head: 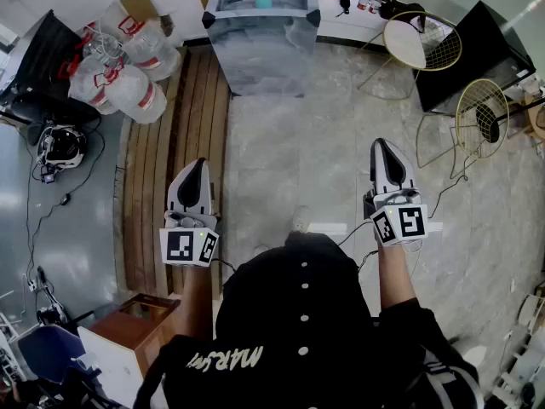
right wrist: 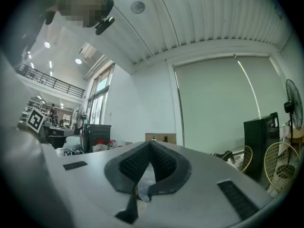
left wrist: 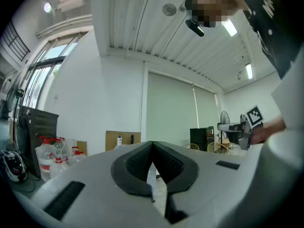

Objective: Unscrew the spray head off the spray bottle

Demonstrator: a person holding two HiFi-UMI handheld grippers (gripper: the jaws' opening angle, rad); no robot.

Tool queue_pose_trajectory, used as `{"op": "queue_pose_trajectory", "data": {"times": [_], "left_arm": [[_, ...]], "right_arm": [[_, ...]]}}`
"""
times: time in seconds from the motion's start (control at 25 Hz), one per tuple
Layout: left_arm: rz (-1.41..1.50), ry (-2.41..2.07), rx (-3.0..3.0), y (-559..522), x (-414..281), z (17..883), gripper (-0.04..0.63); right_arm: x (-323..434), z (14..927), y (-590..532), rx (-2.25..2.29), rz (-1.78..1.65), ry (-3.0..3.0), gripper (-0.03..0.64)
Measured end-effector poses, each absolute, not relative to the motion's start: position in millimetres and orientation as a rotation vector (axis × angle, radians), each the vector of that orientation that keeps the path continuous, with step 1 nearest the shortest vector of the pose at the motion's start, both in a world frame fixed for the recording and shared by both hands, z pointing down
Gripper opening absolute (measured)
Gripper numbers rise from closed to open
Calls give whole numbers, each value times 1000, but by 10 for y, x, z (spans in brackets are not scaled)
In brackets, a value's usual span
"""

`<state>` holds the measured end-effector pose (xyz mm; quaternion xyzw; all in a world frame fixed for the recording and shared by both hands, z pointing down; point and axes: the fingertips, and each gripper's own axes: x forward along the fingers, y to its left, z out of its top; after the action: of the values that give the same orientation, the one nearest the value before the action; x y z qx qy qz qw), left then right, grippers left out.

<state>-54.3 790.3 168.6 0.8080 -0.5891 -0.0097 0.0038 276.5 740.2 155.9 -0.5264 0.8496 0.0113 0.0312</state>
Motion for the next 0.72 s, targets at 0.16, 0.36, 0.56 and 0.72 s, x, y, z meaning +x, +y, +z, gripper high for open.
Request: {"op": "queue_pose_trajectory", "data": {"times": [0.16, 0.36, 0.56, 0.72], "left_arm": [[-38, -1834, 2553, 7875, -473, 1661, 14], [-25, -1837, 2546, 7819, -427, 1690, 15], [-151, -1831, 2562, 7764, -363, 1592, 15], [-215, -1852, 2577, 7679, -247, 1504, 14]], "right_arm": [[2770, 1586, 7356, -1606, 29, 2636, 12], [2798, 1619, 7277, -1595, 25, 2645, 12], [2853, 1583, 7181, -1533, 9, 2625, 12], [3003, 1567, 7058, -1523, 12, 2627, 12]]}}
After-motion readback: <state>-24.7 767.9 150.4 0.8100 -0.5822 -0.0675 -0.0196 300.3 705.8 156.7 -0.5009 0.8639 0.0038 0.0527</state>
